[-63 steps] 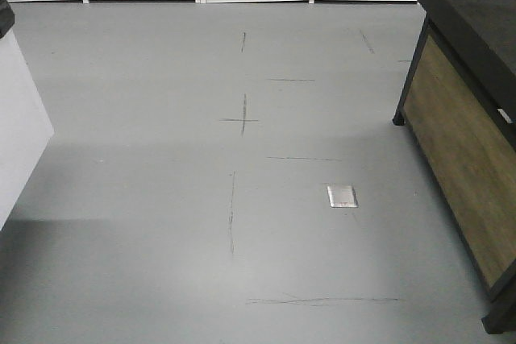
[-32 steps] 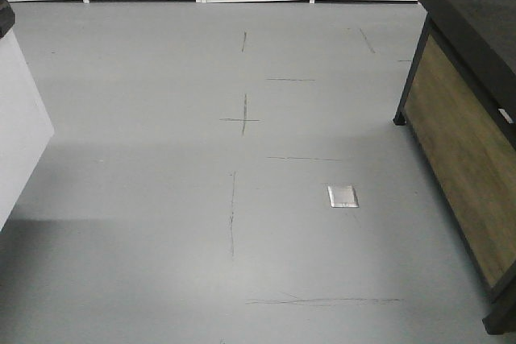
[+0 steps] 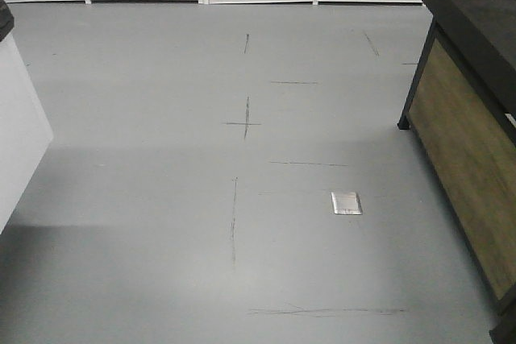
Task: Pick three apples into basket with both arms
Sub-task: 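Drive the base forward along the aisle toward the fruit tables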
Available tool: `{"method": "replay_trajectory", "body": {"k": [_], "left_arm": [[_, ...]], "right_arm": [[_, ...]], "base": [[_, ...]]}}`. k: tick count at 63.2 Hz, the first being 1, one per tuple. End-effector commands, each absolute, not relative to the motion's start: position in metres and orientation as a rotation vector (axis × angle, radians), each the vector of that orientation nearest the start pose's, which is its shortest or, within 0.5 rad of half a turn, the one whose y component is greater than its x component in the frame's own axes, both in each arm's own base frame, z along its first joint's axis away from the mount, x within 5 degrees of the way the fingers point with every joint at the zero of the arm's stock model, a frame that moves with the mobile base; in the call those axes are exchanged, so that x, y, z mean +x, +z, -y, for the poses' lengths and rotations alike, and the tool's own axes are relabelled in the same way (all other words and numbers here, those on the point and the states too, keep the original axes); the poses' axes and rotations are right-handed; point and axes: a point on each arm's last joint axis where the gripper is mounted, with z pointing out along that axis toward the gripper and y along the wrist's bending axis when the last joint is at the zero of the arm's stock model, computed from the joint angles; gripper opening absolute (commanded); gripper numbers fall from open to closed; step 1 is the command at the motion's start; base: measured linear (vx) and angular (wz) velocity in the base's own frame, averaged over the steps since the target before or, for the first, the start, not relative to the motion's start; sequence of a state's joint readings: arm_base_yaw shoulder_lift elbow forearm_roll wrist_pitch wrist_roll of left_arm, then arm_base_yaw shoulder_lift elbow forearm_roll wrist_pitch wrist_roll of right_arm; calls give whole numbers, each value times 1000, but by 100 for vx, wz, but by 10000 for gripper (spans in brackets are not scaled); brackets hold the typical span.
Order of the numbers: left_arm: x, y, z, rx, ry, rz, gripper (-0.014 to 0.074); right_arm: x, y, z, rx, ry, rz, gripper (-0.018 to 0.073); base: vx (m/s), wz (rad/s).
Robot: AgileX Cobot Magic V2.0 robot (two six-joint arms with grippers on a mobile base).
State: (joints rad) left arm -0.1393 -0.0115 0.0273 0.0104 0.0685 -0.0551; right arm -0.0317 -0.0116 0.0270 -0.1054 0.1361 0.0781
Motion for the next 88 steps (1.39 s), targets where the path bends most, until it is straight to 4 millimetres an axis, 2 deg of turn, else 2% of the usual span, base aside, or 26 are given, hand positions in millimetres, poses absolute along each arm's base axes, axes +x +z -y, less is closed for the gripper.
{"method": "replay_trajectory", "body": {"k": [1, 88], "left_arm": [[55, 205, 8, 66, -156, -1486, -6], [55, 205, 8, 66, -156, -1486, -6]], "right_arm": [[56, 195, 3, 10, -61, -1563, -9], [56, 195, 3, 10, -61, -1563, -9]], "base": [[13, -4], [17, -1]]}}
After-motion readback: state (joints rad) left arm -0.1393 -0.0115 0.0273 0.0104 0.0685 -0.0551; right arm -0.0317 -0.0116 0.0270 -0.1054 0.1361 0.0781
